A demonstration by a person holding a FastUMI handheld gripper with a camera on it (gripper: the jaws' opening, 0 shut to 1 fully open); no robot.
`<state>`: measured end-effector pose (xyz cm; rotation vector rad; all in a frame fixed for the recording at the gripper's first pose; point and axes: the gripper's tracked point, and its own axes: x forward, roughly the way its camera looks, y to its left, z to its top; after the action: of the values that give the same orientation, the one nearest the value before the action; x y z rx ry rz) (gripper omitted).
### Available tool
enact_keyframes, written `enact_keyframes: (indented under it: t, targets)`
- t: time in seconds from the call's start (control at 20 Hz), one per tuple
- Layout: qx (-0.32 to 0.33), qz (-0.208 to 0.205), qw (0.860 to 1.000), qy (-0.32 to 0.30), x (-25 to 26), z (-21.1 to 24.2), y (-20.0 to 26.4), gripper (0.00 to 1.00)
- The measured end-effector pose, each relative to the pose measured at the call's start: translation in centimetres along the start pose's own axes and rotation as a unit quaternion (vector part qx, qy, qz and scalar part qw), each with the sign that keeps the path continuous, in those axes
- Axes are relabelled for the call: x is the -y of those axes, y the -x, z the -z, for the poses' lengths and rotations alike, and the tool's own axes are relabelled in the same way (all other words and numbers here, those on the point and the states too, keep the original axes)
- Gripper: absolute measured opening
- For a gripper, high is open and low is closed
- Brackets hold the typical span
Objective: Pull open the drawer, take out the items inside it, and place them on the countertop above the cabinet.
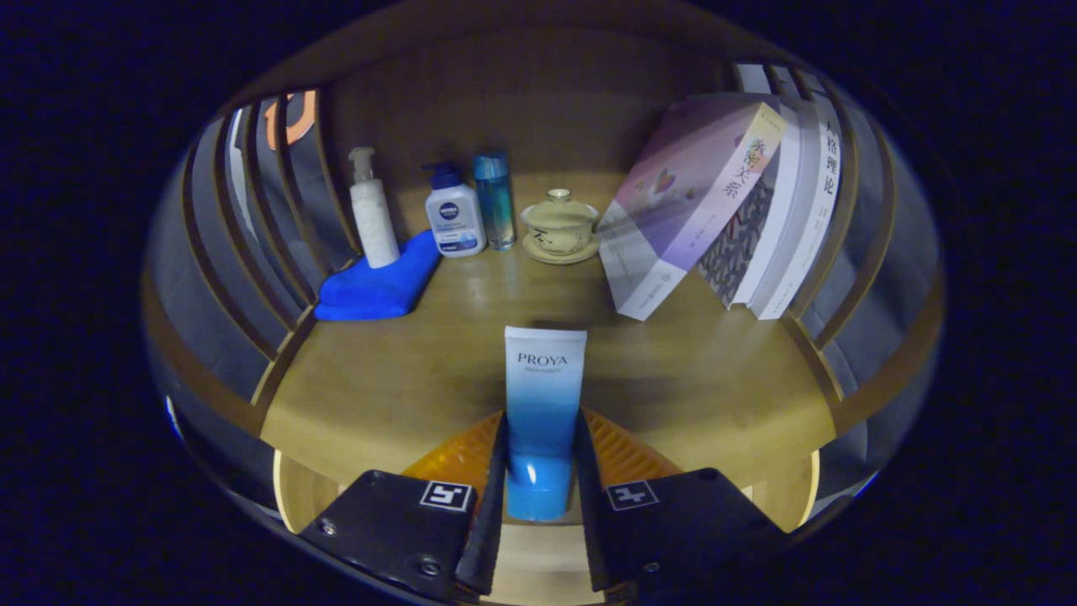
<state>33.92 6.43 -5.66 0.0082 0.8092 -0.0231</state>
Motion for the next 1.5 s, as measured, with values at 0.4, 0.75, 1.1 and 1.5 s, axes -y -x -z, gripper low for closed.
enact_keyframes:
  t: [0.4, 0.75, 1.1, 1.5]
  targets:
    - [0.077, 0.011, 0.997, 0.001, 0.6, -1.6, 1.4, 0.59]
    - [0.201, 0.016, 0.979, 0.022, 1.1, -1.2, 9.5, 0.78]
    - [0.293, -0.021, 0.955, 0.047, -1.7, 4.3, 16.9, 0.94]
    - [0.376, -0.026, 0.924, 0.063, -2.5, 12.5, 21.3, 1.00]
